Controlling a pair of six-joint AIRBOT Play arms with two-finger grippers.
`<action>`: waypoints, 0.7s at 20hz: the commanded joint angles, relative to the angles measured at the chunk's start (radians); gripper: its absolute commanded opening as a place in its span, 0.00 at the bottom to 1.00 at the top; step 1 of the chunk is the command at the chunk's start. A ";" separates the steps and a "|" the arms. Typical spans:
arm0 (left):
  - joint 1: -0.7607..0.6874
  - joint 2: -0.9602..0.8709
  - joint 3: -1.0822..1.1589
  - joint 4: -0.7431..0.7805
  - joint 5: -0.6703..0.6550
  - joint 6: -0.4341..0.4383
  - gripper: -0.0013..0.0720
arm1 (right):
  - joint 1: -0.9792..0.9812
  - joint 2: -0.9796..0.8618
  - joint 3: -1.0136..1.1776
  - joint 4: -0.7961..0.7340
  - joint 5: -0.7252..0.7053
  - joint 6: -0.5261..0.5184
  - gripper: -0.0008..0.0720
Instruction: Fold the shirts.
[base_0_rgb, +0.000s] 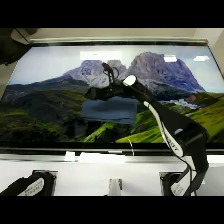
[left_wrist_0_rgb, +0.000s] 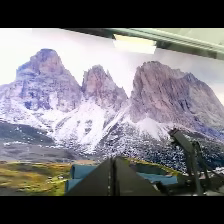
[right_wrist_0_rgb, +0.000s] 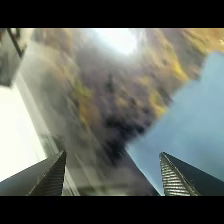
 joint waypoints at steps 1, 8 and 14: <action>0.006 0.023 0.000 0.003 -0.015 0.007 0.06 | -0.109 0.077 0.000 -0.291 0.323 0.004 0.85; 0.006 0.021 0.000 0.003 -0.016 0.024 0.06 | -0.476 0.143 -0.120 -0.632 0.520 0.093 0.86; 0.006 0.021 0.000 0.002 -0.040 0.023 0.06 | -0.480 -0.006 -0.178 -0.405 0.386 0.068 0.86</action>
